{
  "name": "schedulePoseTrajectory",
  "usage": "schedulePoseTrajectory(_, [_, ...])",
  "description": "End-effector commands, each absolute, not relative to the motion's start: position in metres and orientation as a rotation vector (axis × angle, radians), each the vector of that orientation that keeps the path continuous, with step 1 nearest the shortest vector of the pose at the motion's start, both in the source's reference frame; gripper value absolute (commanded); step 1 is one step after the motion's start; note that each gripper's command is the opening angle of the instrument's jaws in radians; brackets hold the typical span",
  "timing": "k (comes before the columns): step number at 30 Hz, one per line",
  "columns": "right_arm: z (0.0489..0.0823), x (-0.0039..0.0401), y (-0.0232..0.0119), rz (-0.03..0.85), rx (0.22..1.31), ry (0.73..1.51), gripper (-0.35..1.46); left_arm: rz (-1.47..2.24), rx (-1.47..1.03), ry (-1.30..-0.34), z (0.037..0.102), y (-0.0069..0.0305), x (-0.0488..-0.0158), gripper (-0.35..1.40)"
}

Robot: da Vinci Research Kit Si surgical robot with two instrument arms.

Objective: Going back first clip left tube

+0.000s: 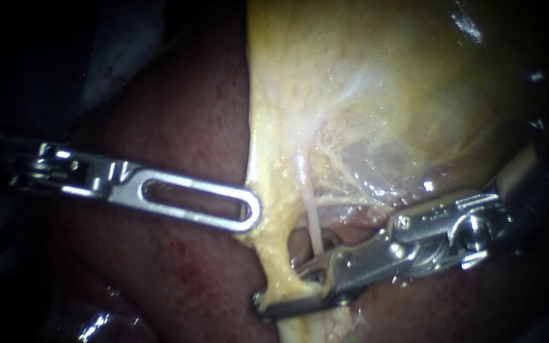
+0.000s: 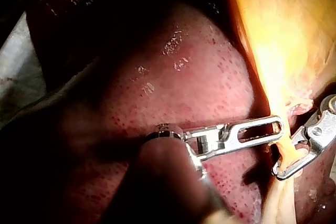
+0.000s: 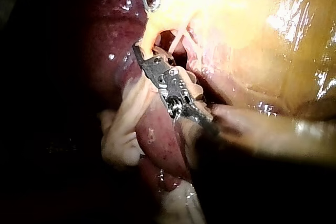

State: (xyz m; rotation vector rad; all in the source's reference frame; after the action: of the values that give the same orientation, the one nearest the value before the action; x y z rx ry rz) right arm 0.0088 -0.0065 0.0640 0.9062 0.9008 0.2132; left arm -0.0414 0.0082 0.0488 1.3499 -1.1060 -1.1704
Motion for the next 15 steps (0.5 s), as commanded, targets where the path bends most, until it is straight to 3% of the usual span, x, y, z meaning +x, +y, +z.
schedulePoseTrajectory(1, [0.0640, 0.0089, -0.0066, 0.213, 0.906, 0.901, -0.35, -1.171, 1.350, -1.106, 0.0488, 0.0082, -0.0414, -0.35])
schedulePoseTrajectory(4, [0.0640, 0.0089, -0.0066, 0.215, 0.906, 0.901, -0.35, -1.171, 1.350, -1.106, 0.0488, 0.0082, -0.0414, -0.35])
schedulePoseTrajectory(10, [0.0642, 0.0086, -0.0066, 0.268, 0.843, 0.921, 0.24, -1.168, 1.352, -1.105, 0.0488, 0.0082, -0.0414, -0.35])
schedulePoseTrajectory(15, [0.0644, 0.0087, -0.0064, 0.274, 0.818, 0.930, 0.39, -1.168, 1.352, -1.105, 0.0488, 0.0082, -0.0414, -0.35])
